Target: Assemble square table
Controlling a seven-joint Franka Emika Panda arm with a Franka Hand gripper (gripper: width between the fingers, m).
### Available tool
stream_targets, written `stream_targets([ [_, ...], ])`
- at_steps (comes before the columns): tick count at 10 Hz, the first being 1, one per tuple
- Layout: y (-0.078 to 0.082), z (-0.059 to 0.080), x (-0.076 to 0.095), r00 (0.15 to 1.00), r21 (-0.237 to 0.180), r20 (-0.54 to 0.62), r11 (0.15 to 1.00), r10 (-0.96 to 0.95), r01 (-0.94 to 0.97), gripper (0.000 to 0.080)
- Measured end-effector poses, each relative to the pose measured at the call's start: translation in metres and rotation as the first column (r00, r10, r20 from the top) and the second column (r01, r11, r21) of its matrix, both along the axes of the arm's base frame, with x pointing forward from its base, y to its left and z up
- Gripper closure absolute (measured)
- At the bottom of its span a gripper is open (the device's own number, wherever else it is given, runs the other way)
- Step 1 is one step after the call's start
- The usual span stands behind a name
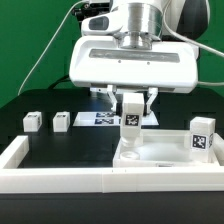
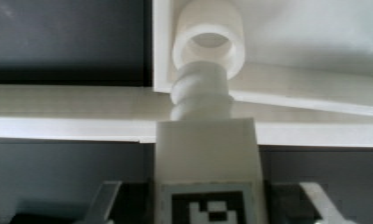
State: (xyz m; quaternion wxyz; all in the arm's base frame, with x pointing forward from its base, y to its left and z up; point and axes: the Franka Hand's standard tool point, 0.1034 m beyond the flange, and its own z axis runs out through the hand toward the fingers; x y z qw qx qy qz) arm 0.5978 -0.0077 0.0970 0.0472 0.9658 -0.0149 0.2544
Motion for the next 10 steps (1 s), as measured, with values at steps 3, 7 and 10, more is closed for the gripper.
stream_targets([
  [3,-0.017,0.005,0.001,0.997,-0.023,0.077,1.0,-0.012,0.014,0.0509],
  [7,-0.017,0.004,0.005,0.997,0.037,0.067,0.999,-0.022,0.02,0.0509],
  [10,-0.012,0.003,0.004,0.998,0.044,0.064,0.999,-0.02,0.017,0.0509],
])
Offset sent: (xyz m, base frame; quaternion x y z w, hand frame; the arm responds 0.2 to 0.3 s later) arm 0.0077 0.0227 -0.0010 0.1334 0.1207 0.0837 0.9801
